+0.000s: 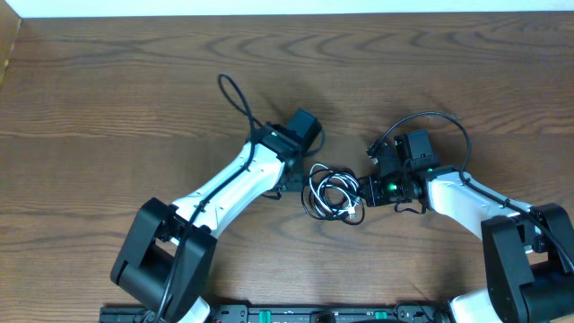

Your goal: Untangle cables

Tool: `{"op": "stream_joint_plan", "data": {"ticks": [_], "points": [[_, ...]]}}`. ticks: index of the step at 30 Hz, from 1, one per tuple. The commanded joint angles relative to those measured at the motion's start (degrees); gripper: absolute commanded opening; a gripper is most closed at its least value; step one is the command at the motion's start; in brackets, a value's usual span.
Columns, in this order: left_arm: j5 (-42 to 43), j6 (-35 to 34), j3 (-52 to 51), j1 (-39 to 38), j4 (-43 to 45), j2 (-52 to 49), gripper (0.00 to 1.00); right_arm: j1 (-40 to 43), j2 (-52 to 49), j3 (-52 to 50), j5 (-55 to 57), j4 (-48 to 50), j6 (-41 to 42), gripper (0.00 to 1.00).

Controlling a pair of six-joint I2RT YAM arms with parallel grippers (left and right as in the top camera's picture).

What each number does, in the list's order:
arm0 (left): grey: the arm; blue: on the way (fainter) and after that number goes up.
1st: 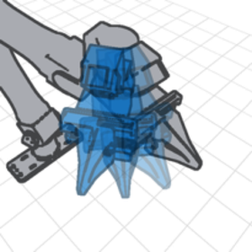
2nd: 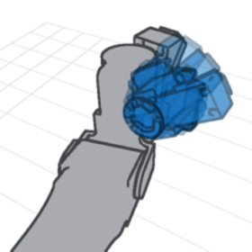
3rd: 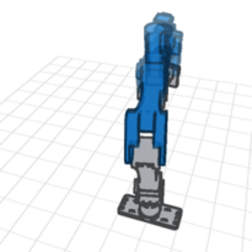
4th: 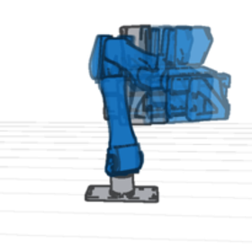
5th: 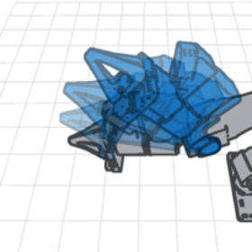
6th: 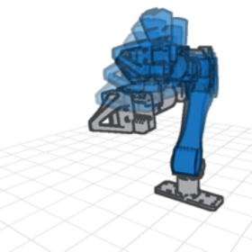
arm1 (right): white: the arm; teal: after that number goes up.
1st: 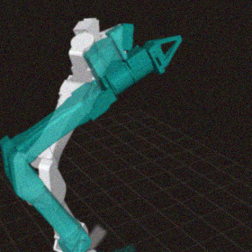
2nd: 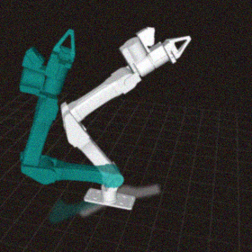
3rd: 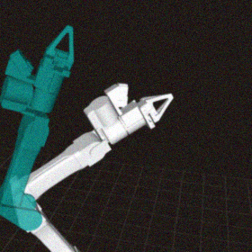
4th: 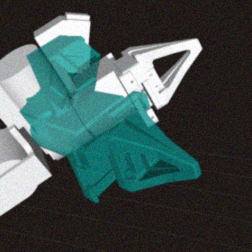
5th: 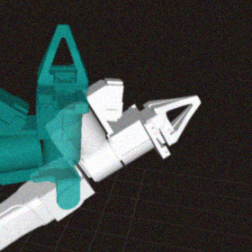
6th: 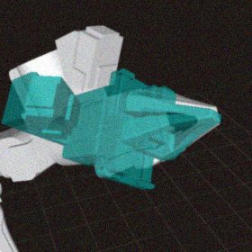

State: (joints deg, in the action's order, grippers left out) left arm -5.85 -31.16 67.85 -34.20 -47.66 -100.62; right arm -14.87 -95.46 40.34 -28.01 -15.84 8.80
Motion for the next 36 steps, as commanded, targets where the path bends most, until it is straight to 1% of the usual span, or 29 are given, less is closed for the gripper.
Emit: {"op": "stream_joint_plan", "data": {"ticks": [1,2,5,10,13,14,15,16,17,21,26,30,36], "points": [[-3.37,-10.97,0.61,1.29,-0.76,0.20,0.63,-0.22,-0.94,-1.03,7.10,-0.94,0.61,0.01],[-2.49,-11.15,0.61,1.29,-0.59,0.20,0.63,-0.22,-0.94,-1.03,7.10,-0.94,0.61,0.01],[4.15,-11.10,0.61,1.29,0.92,-0.17,0.62,-0.22,-0.94,-1.03,7.10,-0.94,0.63,0.01],[4.87,-11.13,0.61,1.27,1.40,-3.26,0.61,-0.24,-0.94,-1.03,7.06,-1.07,0.63,0.01],[8.17,-11.13,0.61,1.27,1.86,-6.16,0.60,-0.22,-0.94,-1.03,7.08,-1.38,0.61,0.01],[9.99,-11.10,0.61,1.25,2.19,-6.91,0.59,-0.22,-0.94,-1.03,7.08,-1.40,0.61,0.01],[13.05,-10.62,0.61,1.22,3.08,-7.65,0.56,-0.22,-0.94,-1.03,7.08,-1.38,0.61,0.01],[17.29,-8.59,0.61,1.22,4.59,-8.02,0.52,-0.22,-0.94,-1.03,7.10,-1.36,0.61,0.01],[20.65,-6.45,0.61,1.22,6.03,-8.04,0.49,-0.22,-0.94,-1.03,7.10,-1.33,0.61,0.01],[32.72,0.20,0.63,1.29,10.95,-7.98,0.49,-0.22,-0.94,-1.03,7.10,-1.33,0.61,0.01],[33.94,0.52,0.63,1.27,11.13,-7.98,0.49,-0.22,-0.94,-1.03,7.10,-1.31,0.59,0.01],[36.81,0.57,0.63,1.29,11.06,-7.98,0.49,-0.22,-0.94,-1.03,7.10,-1.33,0.61,0.01],[36.98,0.50,0.63,1.46,8.52,-7.98,0.49,-0.22,-0.94,-1.03,7.10,-1.36,0.61,0.01]]}}
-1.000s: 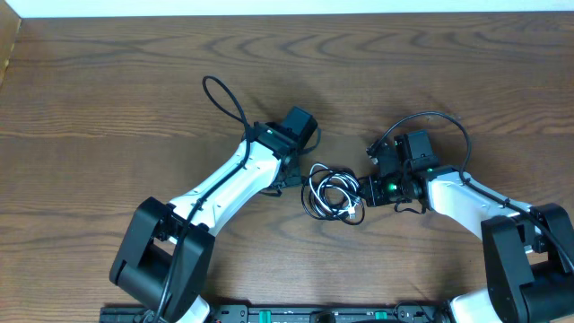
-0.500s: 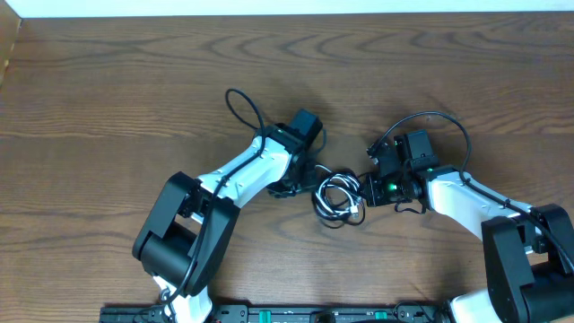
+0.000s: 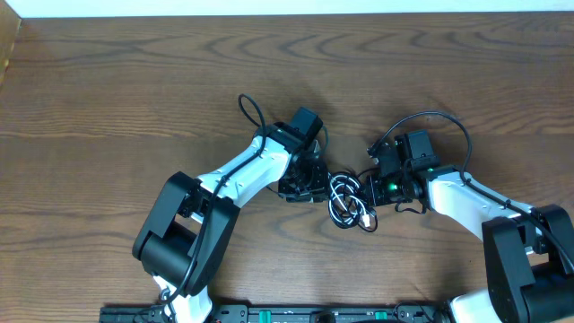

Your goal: Untangle cables

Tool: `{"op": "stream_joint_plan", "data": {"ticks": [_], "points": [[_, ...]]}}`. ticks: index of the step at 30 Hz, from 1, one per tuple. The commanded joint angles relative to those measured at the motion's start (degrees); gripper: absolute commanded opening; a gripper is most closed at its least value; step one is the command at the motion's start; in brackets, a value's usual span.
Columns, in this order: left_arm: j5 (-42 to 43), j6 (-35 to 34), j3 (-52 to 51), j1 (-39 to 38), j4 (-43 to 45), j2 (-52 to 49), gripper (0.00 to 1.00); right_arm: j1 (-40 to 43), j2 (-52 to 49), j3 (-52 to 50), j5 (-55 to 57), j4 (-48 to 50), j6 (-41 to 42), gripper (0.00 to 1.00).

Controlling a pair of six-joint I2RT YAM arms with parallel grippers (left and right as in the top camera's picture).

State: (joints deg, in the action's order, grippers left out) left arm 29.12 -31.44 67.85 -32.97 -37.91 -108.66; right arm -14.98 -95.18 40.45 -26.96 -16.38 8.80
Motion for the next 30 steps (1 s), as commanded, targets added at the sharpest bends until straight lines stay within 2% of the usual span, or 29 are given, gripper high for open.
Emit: {"op": "stream_joint_plan", "data": {"ticks": [1,9,15,22,30], "points": [[1.97,0.81,0.63,0.24,-1.73,0.07,0.49,-0.11,-1.22,-1.14,6.05,-0.81,0.61,0.01],[0.26,0.76,0.63,3.56,-4.92,0.07,0.50,-0.11,-1.22,-1.14,6.05,-0.85,0.61,0.01],[5.05,0.81,0.63,5.90,-3.74,0.07,0.50,-0.11,-1.22,-1.14,6.05,-1.14,0.61,0.01],[6.01,0.76,0.61,2.58,-3.06,0.00,0.50,-0.11,-1.22,-1.14,6.05,-1.16,0.61,0.01],[3.21,-2.05,-1.11,-2.51,-2.82,-0.44,0.50,-0.11,-1.22,-1.14,6.05,-1.20,0.59,0.01]]}}
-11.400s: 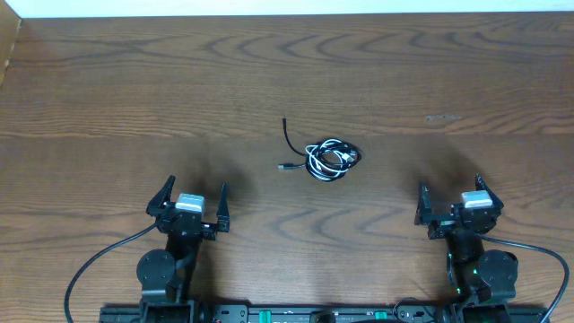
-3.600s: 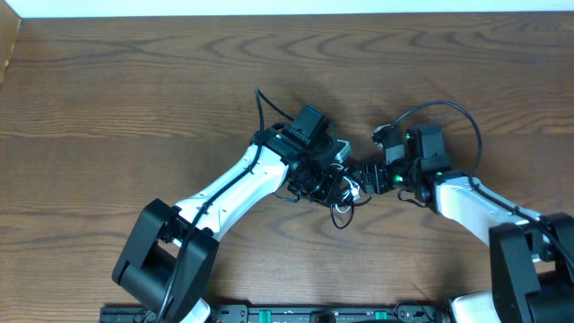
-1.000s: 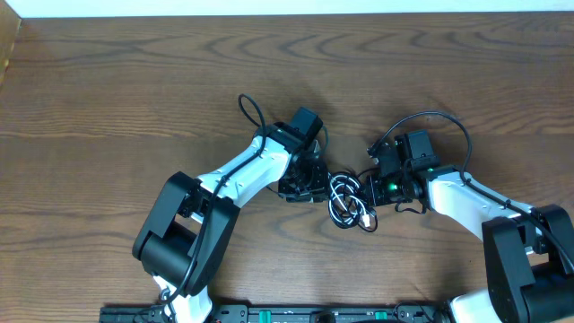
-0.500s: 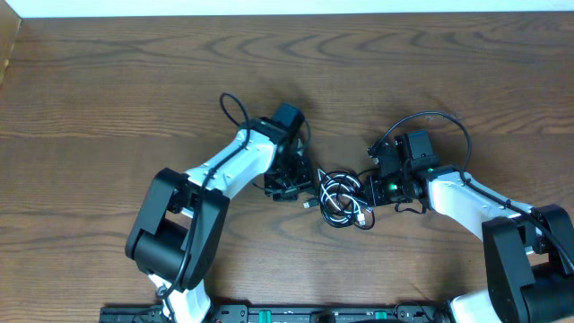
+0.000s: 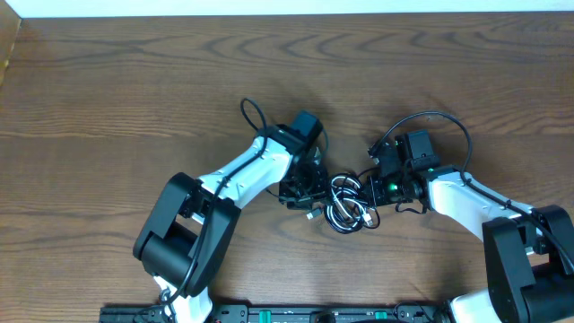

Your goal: Untangle cables

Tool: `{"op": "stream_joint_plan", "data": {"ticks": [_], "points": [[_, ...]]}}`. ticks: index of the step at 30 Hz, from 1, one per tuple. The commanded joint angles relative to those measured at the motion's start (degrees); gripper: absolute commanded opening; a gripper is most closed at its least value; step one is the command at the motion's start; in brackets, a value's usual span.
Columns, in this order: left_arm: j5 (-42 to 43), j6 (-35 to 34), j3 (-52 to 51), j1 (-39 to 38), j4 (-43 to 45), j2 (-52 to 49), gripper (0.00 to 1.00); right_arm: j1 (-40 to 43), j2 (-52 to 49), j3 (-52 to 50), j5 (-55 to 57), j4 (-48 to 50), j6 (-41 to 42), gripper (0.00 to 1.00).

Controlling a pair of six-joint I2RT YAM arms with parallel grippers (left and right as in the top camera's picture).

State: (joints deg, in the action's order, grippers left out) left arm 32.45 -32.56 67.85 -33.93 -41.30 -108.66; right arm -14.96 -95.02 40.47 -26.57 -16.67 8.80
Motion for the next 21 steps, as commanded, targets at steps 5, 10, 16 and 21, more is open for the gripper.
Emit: {"op": "stream_joint_plan", "data": {"ticks": [5,10,16,21], "points": [[-0.09,-1.18,-2.12,-3.61,3.80,-0.44,0.50,-0.13,-1.38,-1.16,5.66,-0.94,0.61,0.01],[-0.11,-2.69,-3.69,-4.74,6.99,-0.66,0.49,-0.13,-1.38,-1.16,5.66,-1.18,0.59,0.01],[-0.15,-2.64,-4.00,-4.70,7.41,-0.66,0.25,-0.13,-1.38,-1.16,5.66,-1.18,0.59,0.01],[-0.15,-0.26,-3.98,-3.56,6.80,-0.22,0.08,-0.13,-1.38,-1.16,5.73,-1.18,0.59,0.01]]}}
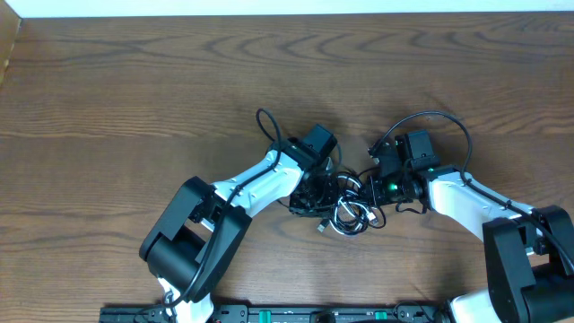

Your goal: Untangle cables

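Observation:
A small knot of black and white cables [352, 213] lies on the wooden table [134, 90] between my two arms. My left gripper [325, 192] sits over the knot's left side, its dark fingers merging with the loops, so its state is unreadable. My right gripper [366, 190] meets the knot's upper right edge and looks closed on a strand there. One white cable end [321, 229] sticks out at the knot's lower left.
Each arm's own black wrist cable arcs above it: the left arm's loop [267, 124] and the right arm's loop [439, 121]. The arm bases stand at the front edge [287, 314]. A pale wall strip [287, 7] runs along the back.
My left arm has shifted to the right, so its gripper now lies further over the knot. The knot is squeezed closer to the right gripper, and a white end now pokes out lower left. The right arm stayed put.
At first my left gripper was left of a wider spread of loops, with the right gripper at their right edge. Then the left gripper reached the loops' left side and the bundle narrowed. It has since moved further right, and the knot is now compact beside the unmoved right gripper.

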Tool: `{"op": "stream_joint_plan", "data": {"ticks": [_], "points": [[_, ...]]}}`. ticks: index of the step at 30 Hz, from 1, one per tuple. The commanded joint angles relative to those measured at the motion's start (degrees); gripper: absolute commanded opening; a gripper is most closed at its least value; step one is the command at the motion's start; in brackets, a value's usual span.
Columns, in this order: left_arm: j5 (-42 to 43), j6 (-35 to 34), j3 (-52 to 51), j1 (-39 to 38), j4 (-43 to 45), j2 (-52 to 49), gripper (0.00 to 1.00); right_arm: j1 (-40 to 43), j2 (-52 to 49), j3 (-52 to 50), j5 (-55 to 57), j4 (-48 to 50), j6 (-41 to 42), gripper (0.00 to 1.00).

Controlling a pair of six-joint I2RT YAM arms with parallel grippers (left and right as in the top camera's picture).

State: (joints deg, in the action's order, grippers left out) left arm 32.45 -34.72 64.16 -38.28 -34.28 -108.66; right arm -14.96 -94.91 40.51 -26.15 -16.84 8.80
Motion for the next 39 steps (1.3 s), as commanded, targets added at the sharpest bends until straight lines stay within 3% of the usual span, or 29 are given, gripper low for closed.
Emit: {"op": "stream_joint_plan", "data": {"ticks": [1,9,18,29,39], "points": [[-0.70,3.02,-0.20,1.60,-1.29,0.17,0.07,-0.09,-1.49,-1.20,5.75,-1.05,0.63,0.01],[-4.00,10.95,0.96,11.19,-11.61,7.21,0.07,0.96,-1.49,-1.20,19.19,-5.22,11.43,0.01],[-6.36,14.80,0.96,21.27,-16.55,19.76,0.07,5.03,0.48,-0.20,19.78,-6.05,11.96,0.01],[-6.40,14.80,0.96,31.52,-16.68,29.03,0.08,8.22,19.61,2.60,21.00,-10.01,9.79,0.01],[-5.51,14.53,0.96,41.99,-17.81,32.17,0.08,8.35,33.44,2.60,31.87,-11.23,9.79,0.03]]}}
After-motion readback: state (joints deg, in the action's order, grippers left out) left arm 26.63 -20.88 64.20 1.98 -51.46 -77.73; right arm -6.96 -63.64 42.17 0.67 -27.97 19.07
